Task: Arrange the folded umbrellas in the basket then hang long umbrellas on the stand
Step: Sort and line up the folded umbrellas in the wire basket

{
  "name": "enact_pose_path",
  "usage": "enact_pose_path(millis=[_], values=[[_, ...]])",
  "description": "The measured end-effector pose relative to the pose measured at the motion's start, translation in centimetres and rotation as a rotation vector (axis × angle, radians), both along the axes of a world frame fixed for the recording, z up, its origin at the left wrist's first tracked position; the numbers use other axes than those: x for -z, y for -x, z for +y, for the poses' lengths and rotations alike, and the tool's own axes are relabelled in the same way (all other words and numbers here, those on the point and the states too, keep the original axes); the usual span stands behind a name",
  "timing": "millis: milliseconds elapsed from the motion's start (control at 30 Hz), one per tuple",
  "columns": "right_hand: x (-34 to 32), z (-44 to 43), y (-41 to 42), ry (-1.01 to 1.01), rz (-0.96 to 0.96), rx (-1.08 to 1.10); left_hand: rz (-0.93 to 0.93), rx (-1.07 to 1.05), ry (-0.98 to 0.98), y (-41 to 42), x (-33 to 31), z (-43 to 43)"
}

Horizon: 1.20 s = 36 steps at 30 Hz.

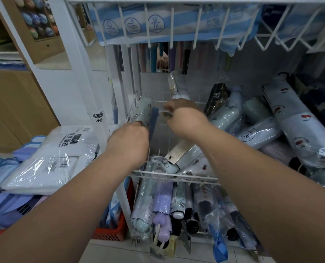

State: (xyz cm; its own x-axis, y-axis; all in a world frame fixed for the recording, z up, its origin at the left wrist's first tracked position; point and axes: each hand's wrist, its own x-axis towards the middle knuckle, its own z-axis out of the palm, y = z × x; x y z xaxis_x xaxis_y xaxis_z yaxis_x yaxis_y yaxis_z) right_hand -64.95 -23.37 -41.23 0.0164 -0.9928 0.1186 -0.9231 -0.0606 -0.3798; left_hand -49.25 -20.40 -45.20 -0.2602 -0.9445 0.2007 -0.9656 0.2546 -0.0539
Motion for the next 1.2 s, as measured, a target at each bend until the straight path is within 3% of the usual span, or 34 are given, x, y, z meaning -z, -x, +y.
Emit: enact_pose_path(millis=[100,167,300,400,633,900,1100,1200], values=[[-0.5,1.5,3.5,-0.007,0.285,0.131,0.109,0.041,0.043,0.0,0.0,-0.4],[-0.1,2.6,5.3,0.025,0.337,0.198,0.325,0.12,0.085,0.8,-0.2,-0.1],[1.5,3.5,7.2,0.046,0.243,0.223,0.763,0.283,-0.298,3.6,-0.7,1.1],[2.6,3.2,7.7,0.086,0.205,0.151,0.755,0.343,-0.427,5.4,0.1,1.0],[3.2,4.1,8.1,0.242,-0.073,0.114,0.703,0.35,-0.386,7.5,1.4,0.2],[1.8,4.4,5.9,0.443,-0.341,0.081,0.991,0.327,-0.244,5.8,1.8,-0.1],[2.7,2.4,1.8,0.048,-0.86,0.043,1.194,0.226,-0.171,3.6,1.6,-0.5],[3.4,1.4,0.5,-0.05,-0.943,0.029,1.112,0.194,-0.195,2.4,1.4,-0.7]])
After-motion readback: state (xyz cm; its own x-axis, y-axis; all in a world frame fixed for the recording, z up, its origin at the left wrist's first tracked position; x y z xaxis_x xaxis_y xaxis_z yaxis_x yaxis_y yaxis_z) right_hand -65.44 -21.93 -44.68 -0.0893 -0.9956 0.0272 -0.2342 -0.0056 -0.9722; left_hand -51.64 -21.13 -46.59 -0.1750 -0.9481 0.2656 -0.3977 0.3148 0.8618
